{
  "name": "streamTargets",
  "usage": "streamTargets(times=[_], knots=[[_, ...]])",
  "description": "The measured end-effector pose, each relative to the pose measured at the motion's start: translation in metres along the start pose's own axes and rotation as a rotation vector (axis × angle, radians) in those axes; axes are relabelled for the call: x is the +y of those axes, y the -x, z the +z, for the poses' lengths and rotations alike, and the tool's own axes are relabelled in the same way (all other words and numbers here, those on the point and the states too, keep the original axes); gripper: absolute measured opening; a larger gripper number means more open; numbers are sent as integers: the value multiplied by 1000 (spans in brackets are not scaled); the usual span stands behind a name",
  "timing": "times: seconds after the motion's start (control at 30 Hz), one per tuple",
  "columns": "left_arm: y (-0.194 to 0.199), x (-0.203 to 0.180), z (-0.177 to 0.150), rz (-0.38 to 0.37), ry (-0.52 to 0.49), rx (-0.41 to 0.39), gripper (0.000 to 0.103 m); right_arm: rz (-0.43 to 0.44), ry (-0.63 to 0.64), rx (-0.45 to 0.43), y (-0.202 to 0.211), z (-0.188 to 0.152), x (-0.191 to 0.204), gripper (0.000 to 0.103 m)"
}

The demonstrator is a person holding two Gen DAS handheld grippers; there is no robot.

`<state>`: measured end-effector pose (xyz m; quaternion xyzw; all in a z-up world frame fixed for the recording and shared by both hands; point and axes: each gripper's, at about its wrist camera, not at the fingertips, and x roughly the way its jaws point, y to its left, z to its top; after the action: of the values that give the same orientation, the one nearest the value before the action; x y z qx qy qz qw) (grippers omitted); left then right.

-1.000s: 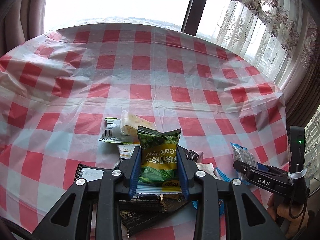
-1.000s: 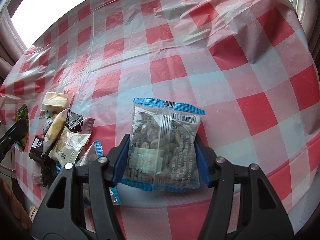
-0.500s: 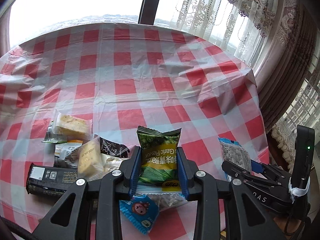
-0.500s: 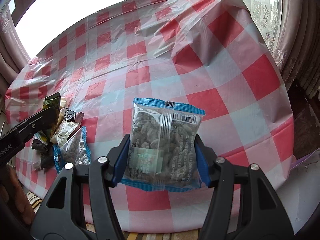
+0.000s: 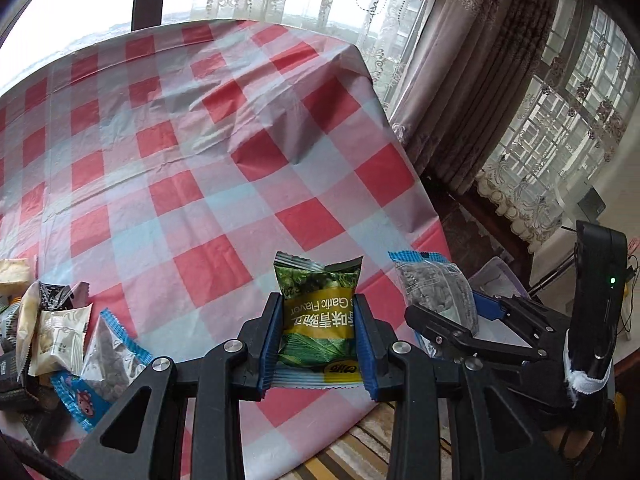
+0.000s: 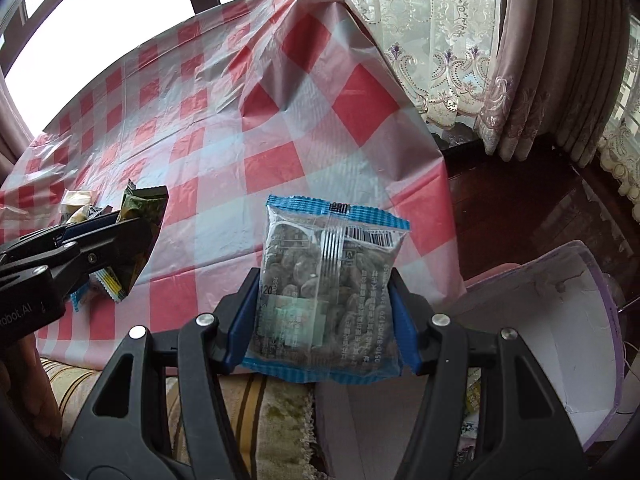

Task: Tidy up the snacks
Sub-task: 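Carry both bags to the white box and open both tools to release them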

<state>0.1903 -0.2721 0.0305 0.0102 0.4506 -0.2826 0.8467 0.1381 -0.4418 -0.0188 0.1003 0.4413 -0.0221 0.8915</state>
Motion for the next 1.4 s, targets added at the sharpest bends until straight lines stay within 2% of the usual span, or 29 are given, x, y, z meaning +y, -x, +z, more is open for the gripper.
streamTargets(times=[0.43,0.67,0.9,0.97,1.0,1.07,1.2,1.4], knots=[[-30,-91,-15,-130,-242,135,35,-142,-126,90,8,-47,-91,63],[-38,-121,-26,-200,-324,205,35,-178,-179,139,7,-61,-118,63],[-43,-139,-32,-221,-384,252,37,-197,-225,158,8,-63,-132,64],[-46,-141,-34,-215,-392,270,43,-199,-237,153,10,-63,-134,65],[-47,-142,-35,-209,-396,276,51,-198,-241,146,11,-62,-135,68],[-47,-142,-36,-205,-400,275,58,-199,-252,130,14,-61,-136,75],[-45,-140,-35,-197,-393,265,64,-200,-261,120,15,-58,-135,79],[-42,-132,-31,-174,-359,233,65,-191,-255,104,18,-54,-129,79]])
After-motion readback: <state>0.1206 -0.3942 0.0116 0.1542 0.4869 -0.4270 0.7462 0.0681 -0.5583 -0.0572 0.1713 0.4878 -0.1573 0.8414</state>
